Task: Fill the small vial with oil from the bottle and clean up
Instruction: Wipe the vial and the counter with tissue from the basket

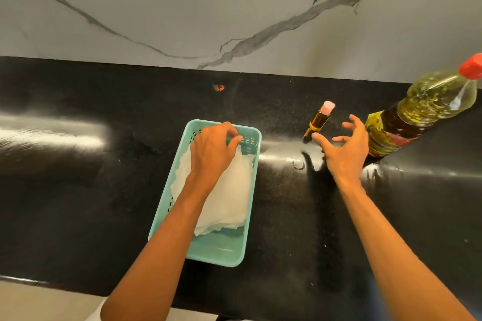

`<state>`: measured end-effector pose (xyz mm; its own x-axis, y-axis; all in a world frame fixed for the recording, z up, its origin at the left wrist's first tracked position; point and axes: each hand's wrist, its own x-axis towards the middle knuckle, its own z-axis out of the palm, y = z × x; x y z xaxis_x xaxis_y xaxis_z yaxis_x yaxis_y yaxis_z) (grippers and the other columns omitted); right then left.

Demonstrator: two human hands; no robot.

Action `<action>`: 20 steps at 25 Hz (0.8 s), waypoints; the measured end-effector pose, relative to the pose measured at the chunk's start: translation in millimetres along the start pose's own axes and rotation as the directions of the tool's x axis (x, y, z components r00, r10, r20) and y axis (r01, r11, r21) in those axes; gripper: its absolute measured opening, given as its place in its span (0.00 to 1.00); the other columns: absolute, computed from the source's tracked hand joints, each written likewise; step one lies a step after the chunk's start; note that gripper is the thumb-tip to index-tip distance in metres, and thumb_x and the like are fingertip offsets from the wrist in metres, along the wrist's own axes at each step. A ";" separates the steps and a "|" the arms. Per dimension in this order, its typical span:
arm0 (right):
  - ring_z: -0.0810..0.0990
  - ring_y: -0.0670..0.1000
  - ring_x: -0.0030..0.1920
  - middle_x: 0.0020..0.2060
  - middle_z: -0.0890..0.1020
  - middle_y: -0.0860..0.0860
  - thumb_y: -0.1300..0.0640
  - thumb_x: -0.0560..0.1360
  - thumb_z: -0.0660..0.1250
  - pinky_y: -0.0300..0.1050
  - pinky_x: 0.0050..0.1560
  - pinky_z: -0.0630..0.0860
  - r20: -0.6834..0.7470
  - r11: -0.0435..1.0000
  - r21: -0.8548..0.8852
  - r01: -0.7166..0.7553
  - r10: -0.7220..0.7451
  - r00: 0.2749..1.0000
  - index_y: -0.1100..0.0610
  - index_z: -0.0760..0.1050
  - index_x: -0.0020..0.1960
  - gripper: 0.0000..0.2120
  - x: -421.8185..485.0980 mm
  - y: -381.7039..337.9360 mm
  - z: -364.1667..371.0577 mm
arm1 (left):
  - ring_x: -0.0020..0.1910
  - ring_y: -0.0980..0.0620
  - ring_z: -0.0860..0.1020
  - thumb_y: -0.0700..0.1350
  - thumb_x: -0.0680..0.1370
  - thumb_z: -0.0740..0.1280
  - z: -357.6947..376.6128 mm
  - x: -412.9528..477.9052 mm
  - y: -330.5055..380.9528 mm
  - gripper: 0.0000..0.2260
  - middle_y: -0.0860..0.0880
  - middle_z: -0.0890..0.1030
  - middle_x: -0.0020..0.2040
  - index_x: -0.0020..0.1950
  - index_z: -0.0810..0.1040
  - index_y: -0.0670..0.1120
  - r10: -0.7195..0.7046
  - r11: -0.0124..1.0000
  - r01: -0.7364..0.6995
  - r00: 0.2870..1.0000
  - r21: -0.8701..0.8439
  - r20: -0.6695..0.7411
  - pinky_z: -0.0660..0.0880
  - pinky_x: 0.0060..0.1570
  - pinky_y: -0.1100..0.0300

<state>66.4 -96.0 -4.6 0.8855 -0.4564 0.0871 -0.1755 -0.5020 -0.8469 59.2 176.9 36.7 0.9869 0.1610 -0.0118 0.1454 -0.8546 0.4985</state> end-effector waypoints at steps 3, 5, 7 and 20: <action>0.80 0.50 0.47 0.60 0.75 0.50 0.51 0.70 0.77 0.45 0.49 0.81 -0.066 0.997 0.073 -0.008 0.013 0.998 0.52 0.65 0.72 0.35 -26.2 -0.1 -14.3 | 0.47 0.52 0.82 0.51 0.76 0.75 4.3 -3.7 -4.7 0.09 0.51 0.86 0.52 0.54 0.79 0.52 0.025 0.998 -0.024 1.000 -0.058 0.011 0.74 0.48 0.60; 0.80 0.49 0.48 0.60 0.76 0.49 0.54 0.71 0.76 0.43 0.48 0.82 -0.057 0.995 0.102 -0.023 0.029 0.998 0.52 0.65 0.72 0.33 -39.6 -1.3 -21.2 | 0.43 0.55 0.81 0.49 0.76 0.76 7.0 -6.5 -6.3 0.09 0.51 0.86 0.50 0.53 0.79 0.52 0.023 0.993 -0.024 1.000 -0.116 -0.012 0.79 0.51 0.57; 0.81 0.50 0.48 0.59 0.76 0.49 0.56 0.71 0.76 0.40 0.46 0.81 -0.049 0.992 0.124 -0.033 0.039 0.998 0.52 0.65 0.72 0.33 -49.0 -3.5 -26.9 | 0.42 0.56 0.80 0.47 0.76 0.76 7.7 -8.3 -6.4 0.08 0.51 0.86 0.49 0.52 0.80 0.52 0.016 0.986 -0.023 0.999 -0.166 -0.042 0.80 0.51 0.56; 0.79 0.43 0.49 0.54 0.80 0.42 0.46 0.74 0.70 0.31 0.43 0.77 0.268 0.934 0.170 0.315 -0.351 0.897 0.46 0.77 0.63 0.18 -122.0 -96.1 -10.7 | 0.44 0.61 0.84 0.49 0.75 0.77 -71.8 -74.6 7.7 0.07 0.61 0.84 0.46 0.51 0.83 0.53 -0.060 0.870 -0.051 0.976 -0.491 -0.209 0.80 0.44 0.71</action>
<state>-29.4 0.1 71.8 0.9713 -0.0366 0.2351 0.1880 -0.4877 -0.8525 -18.3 193.7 103.7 0.9398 0.3119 0.1396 0.0413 -0.5091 0.8597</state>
